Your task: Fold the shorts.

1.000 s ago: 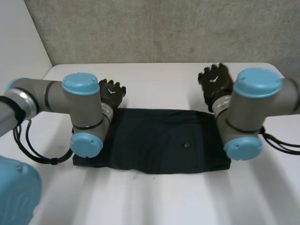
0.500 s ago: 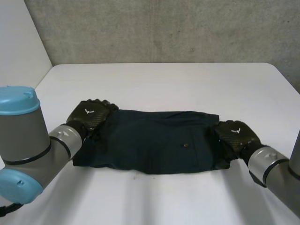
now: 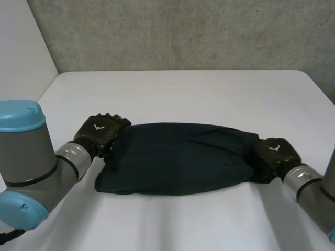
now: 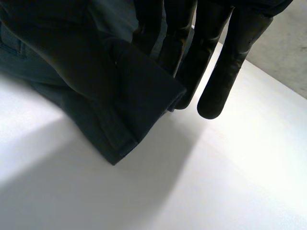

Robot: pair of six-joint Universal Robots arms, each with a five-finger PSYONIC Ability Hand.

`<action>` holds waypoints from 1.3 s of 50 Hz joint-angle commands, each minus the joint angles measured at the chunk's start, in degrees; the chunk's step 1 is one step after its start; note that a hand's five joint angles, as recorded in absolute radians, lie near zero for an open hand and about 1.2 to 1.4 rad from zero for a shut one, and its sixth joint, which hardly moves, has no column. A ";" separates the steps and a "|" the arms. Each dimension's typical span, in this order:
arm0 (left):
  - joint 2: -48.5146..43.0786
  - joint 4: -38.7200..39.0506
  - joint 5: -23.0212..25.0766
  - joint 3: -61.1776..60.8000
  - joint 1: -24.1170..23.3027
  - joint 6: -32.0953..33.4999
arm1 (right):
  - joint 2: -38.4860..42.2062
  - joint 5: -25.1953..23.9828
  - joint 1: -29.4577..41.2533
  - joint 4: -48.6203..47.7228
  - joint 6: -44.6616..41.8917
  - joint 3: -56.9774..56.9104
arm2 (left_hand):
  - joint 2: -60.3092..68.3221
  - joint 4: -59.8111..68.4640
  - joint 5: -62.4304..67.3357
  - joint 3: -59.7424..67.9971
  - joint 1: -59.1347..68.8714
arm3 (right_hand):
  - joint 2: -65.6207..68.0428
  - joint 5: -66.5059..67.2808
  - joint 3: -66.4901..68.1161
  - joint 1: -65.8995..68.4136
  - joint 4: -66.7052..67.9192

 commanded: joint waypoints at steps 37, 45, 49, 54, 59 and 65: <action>8.95 -0.12 0.08 1.44 6.20 -7.39 | 12.75 -3.86 43.81 13.39 -13.68 -37.43 | -0.80 -0.88 -1.72 -1.35 0.02 | -57.16 -53.61 -56.89 -42.09 -58.19; 8.69 -0.38 0.17 5.75 4.36 -9.49 | 1.59 -2.73 32.92 10.92 13.04 -35.15 | -0.96 -1.05 -1.89 -1.51 -0.15 | -57.16 -53.61 -56.89 -42.09 -58.19; 6.76 -0.99 0.17 7.51 -0.28 -13.88 | 0.00 -0.26 28.16 13.64 21.41 -34.62 | -0.29 -0.38 -1.22 -0.84 0.52 | -57.16 -53.61 -56.89 -42.09 -58.19; 3.60 -3.36 -0.53 6.90 -4.78 -15.04 | 5.52 0.88 27.19 19.35 20.71 -35.50 | 0.38 0.30 -0.55 -0.17 1.20 | -57.16 -53.61 -56.89 -42.09 -58.19; -0.18 -7.14 -4.92 6.19 -7.68 -14.86 | 12.20 2.02 27.02 22.26 20.36 -37.08 | 0.38 0.30 -0.55 -0.17 1.20 | -57.16 -53.61 -56.89 -42.09 -58.19; -3.97 -11.28 -15.56 4.44 -11.28 -14.51 | 17.92 1.94 27.19 22.70 20.10 -37.96 | 0.21 0.13 -0.71 -0.34 1.03 | -57.16 -53.61 -56.89 -42.09 -58.19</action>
